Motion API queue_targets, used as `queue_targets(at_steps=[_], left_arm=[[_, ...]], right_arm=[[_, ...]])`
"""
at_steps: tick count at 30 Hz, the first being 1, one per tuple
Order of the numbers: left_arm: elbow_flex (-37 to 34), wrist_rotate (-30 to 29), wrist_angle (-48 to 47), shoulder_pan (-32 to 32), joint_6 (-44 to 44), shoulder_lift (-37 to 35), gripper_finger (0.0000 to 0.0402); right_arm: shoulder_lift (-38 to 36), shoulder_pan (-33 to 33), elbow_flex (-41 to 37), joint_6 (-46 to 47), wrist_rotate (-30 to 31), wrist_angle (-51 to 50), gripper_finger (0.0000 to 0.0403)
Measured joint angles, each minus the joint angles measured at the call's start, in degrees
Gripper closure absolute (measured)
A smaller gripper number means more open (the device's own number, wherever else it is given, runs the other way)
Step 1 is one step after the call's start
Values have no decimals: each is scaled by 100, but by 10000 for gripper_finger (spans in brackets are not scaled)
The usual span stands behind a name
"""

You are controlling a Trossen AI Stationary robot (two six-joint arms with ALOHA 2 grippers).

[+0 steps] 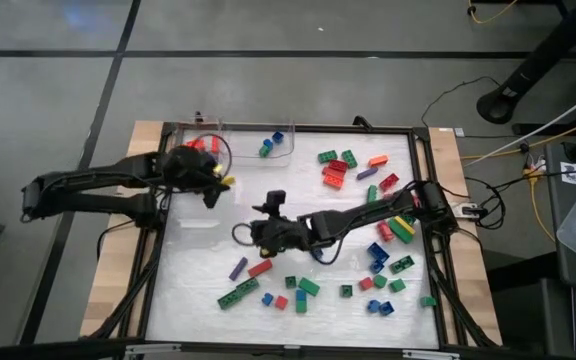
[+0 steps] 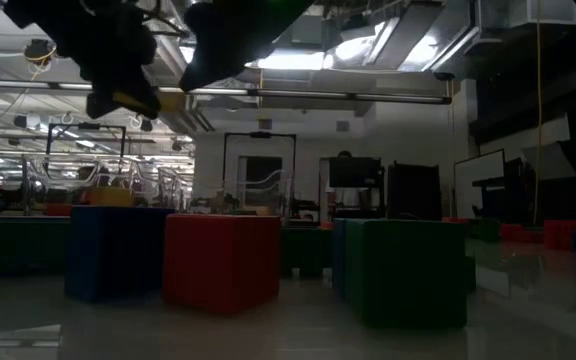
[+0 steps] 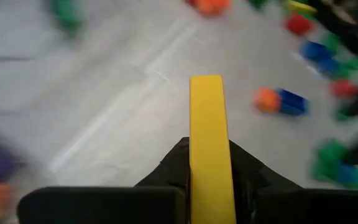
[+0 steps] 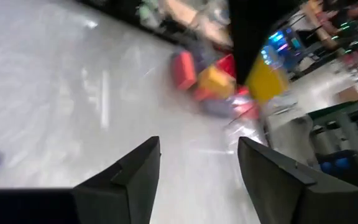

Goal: Sort blocks by size
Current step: Put the large yellow block into the left transparent bin

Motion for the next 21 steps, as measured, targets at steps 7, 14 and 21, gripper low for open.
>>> queue_targets(at_steps=[7,14,21], left_arm=[[0,-1821,-570,751,357,-511,355],[0,-2586,-624,1241,758,-435,347],[0,-2588,-622,1627,691,-102,267]], right_arm=[[0,363,0,1500,-175,-1634,194],[0,427,0,4540,-1502,-3549,198],[0,430,-2,6397,-1841,-4963,198]])
